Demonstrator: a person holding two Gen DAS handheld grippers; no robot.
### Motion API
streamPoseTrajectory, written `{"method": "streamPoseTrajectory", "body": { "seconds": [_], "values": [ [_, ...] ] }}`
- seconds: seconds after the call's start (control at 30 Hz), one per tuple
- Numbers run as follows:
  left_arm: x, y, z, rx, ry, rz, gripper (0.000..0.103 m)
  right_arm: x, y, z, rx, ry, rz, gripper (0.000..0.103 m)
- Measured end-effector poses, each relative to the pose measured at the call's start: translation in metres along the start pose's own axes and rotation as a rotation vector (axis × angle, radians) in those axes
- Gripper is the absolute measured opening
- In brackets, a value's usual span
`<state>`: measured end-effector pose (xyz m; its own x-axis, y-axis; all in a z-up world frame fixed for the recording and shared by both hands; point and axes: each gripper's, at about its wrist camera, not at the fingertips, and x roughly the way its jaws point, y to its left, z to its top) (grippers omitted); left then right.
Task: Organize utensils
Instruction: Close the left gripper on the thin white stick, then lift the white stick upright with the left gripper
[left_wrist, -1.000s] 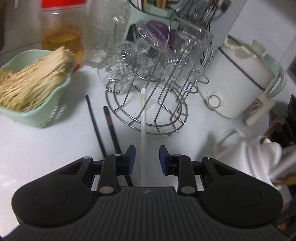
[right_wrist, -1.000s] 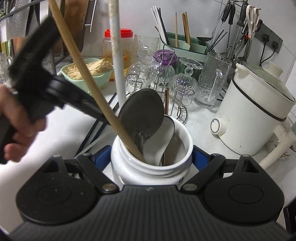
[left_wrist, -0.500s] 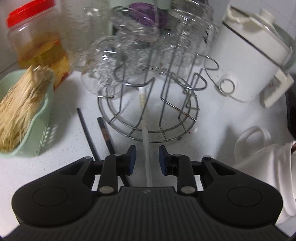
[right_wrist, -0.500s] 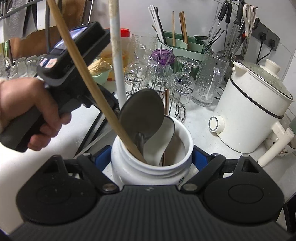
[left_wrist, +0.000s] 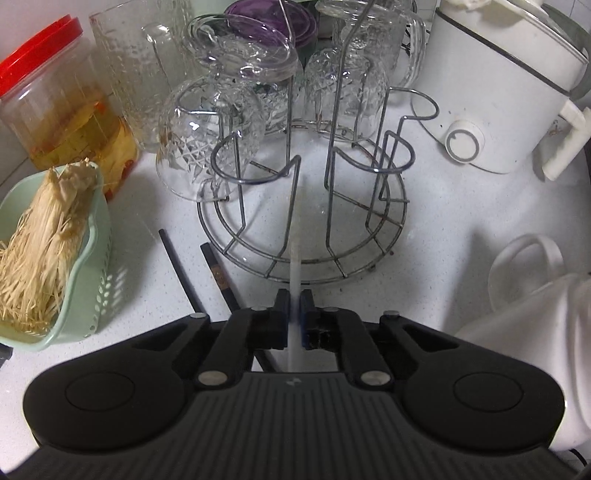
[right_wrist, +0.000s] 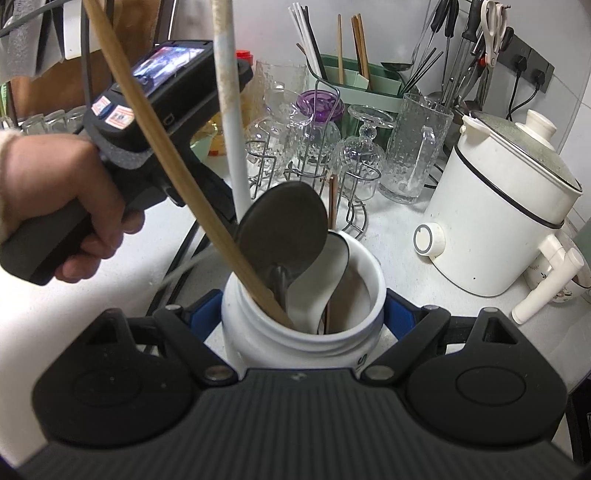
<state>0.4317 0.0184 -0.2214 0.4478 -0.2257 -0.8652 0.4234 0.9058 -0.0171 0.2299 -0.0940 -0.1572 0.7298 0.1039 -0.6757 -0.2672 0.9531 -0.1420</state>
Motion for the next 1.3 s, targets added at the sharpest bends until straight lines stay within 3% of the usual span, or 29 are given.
{"method": "streamPoseTrajectory", "body": {
  "seconds": [0.33,0.83,1.3],
  "values": [
    [-0.028,0.007,-0.022,-0.049,0.02,-0.041,0.007,0.002,0.002,0.004,0.017,0.026,-0.013,0.092],
    [-0.103,0.013,-0.064,-0.177,-0.038,-0.066,0.007,0.002,0.001,0.005,-0.005,0.027,-0.001,0.092],
    [-0.164,0.006,-0.087,-0.222,-0.14,-0.07,0.006,-0.001,0.001,0.0,-0.025,-0.002,0.016,0.092]
  ]
}}
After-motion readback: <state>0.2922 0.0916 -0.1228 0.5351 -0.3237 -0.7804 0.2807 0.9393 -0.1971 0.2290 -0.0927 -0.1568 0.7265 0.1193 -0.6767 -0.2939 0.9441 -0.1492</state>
